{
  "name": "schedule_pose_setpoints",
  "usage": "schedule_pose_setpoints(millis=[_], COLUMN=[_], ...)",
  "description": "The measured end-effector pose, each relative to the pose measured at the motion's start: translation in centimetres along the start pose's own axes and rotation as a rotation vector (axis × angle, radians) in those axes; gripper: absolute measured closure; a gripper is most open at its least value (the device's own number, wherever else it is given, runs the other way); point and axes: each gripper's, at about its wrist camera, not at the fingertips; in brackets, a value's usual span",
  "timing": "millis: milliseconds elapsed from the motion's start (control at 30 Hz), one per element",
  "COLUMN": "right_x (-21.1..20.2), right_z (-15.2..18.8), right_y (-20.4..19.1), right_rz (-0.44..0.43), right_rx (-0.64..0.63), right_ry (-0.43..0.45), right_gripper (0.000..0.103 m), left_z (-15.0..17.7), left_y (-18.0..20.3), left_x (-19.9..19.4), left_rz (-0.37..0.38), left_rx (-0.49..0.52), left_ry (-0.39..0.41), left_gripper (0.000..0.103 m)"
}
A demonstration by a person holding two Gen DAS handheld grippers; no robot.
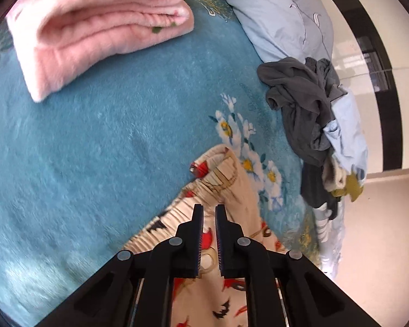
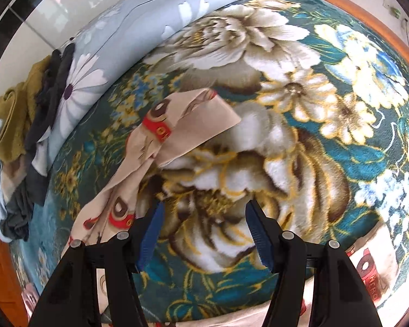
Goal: Fold clothes
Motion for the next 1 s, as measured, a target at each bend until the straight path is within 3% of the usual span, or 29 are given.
schedule_pose_setpoints(millis=[67,267,400,567,633,833,1000], right_x=[0.2,0.9,1.7,1.3,0.9,1.1,1.9], right_z=[-0.1,0.2,0.8,0.1,-0.4,-3.4,-5.4], right_y=[-1.2,-5.6,-6.1,-4.6,-3.7,1.0,1.2], right_rz=[-0.049,-0.240,-0.224,-0.172,-0.150,-0.280,-0.317], right_rx=[-0.021,-0.088,-0.027,0.026,0.044,0.330,0.383], right_ry=[-0.015,-0.065,-0.046,0.045,0.090,0.107,0.097], right_gripper=[0.040,0.040,0.040,0.057,0.057,0.056,0.059], left_z=[0.9,2.6,2.9,2.9,3.0,3.0,3.1], left_y=[0.1,1.5,1.1,0.4,0.4,0.2,0.2], left_x=[-0.3,-0.2,-0.3,-0.4,-0.3,0.1,0.2], left_rz=[0.042,0.046,0.048,0.055,0.051,0.039,0.021], left_rx=[-0.021,0.037,0.012,-0.029,-0.037,-0.053,-0.055], left_ry=[0.013,-0.002,-0.006,0.006,-0.001,-0.018,-0.023], left_gripper=[0.092,0.092,0.092,0.089,0.087,0.086,0.084])
Point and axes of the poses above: each gripper's, at about its wrist camera, not at the fingertips, and x roughly the way its jaws point, y to its right, z to its underside, and after that the axes turned 1 degree about -z, right-handed
